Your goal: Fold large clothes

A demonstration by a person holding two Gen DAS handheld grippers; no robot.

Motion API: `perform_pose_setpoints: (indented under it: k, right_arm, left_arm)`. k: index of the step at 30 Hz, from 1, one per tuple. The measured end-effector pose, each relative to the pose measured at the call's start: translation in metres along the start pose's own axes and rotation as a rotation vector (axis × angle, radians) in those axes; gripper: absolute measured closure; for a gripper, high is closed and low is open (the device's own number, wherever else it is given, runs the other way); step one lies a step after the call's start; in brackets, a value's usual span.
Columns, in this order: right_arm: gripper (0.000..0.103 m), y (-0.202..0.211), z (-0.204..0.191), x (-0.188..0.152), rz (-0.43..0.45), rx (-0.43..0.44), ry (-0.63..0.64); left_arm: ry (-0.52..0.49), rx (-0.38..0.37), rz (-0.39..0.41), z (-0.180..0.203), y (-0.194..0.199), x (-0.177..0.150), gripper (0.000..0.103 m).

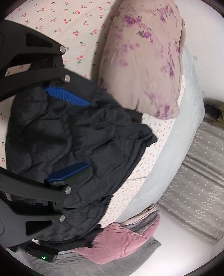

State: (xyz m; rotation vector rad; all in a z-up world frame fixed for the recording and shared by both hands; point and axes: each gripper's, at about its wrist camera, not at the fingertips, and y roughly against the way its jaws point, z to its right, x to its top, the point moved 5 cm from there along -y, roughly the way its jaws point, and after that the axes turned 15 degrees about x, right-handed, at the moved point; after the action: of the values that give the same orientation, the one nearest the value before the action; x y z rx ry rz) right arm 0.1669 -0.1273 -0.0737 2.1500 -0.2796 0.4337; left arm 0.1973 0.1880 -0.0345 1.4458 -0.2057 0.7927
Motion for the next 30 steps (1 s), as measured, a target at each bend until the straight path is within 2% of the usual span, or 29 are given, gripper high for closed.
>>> perform_pose_setpoints:
  k: [4,10,14,17,18,19,22,23,25,26,30]
  right_arm:
    - [0.084,-0.006,0.005,-0.004,-0.011,0.001,0.011]
    - [0.085,-0.022,0.027,-0.006,-0.033,0.056,-0.068]
    - [0.082,0.014,0.032,-0.007,0.027,0.110,-0.126]
    - [0.075,0.050,0.044,-0.009,0.100,0.037,-0.092]
    - [0.074,0.068,0.056,-0.011,0.145,-0.018,-0.102]
    - [0.069,0.081,0.066,-0.015,0.180,-0.050,-0.119]
    - [0.037,0.113,0.084,-0.030,0.262,-0.148,-0.139]
    - [0.031,0.124,0.087,-0.037,0.286,-0.202,-0.122]
    - [0.029,0.143,0.095,-0.048,0.337,-0.294,-0.117]
    - [0.026,0.156,0.104,-0.054,0.362,-0.310,-0.138]
    - [0.022,0.185,0.141,-0.075,0.435,-0.209,-0.348]
  left_arm:
    - [-0.053,0.024,0.013,0.009,0.003,-0.007,0.034]
    - [-0.101,0.024,0.006,0.034,0.006,-0.016,0.034]
    - [-0.161,0.014,0.010,0.058,0.013,-0.026,0.034]
    - [-0.212,0.012,0.015,0.074,0.020,-0.036,0.034]
    - [-0.228,0.008,0.013,0.081,0.022,-0.040,0.034]
    - [-0.239,0.005,0.014,0.086,0.024,-0.043,0.034]
    - [-0.302,0.007,0.021,0.103,0.030,-0.058,0.034]
    - [-0.333,0.007,0.022,0.111,0.031,-0.065,0.034]
    - [-0.376,0.010,0.024,0.123,0.033,-0.076,0.034]
    - [-0.397,0.010,0.025,0.129,0.035,-0.081,0.034]
    - [-0.446,0.019,0.032,0.146,0.039,-0.098,0.034]
